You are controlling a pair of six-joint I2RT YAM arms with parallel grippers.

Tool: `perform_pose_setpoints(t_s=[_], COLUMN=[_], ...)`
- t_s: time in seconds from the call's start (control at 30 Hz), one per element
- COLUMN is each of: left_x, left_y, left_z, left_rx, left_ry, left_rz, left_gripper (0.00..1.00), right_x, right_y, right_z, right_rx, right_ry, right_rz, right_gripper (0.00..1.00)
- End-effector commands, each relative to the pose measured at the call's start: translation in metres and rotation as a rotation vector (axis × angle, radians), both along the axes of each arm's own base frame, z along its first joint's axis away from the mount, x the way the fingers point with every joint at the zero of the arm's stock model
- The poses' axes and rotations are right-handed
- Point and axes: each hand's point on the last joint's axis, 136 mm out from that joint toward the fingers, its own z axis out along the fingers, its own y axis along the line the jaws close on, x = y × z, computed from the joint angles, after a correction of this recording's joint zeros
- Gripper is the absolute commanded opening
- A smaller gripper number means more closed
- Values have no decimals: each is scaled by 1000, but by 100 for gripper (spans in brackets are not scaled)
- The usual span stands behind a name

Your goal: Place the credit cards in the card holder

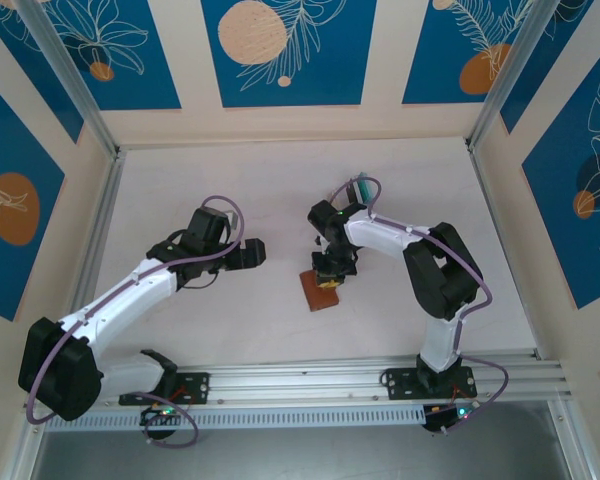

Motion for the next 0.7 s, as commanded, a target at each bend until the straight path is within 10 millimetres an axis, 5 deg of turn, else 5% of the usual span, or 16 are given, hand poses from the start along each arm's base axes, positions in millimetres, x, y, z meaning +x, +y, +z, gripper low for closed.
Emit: perform_pose_setpoints(t_s=[0.0,0.67], left_x=[1,-3], left_y=[-1,5], left_z=[-6,-4], left_rx=[-18,13], left_ry=[21,8], left_rz=[5,-2], left_gripper=[94,95], right_x=[-1,-1], right_y=[9,-6], right_z=[0,-25], right_rx=[20,-129], right_ry=[14,-26], right_rz=[18,-4], right_gripper=[15,16])
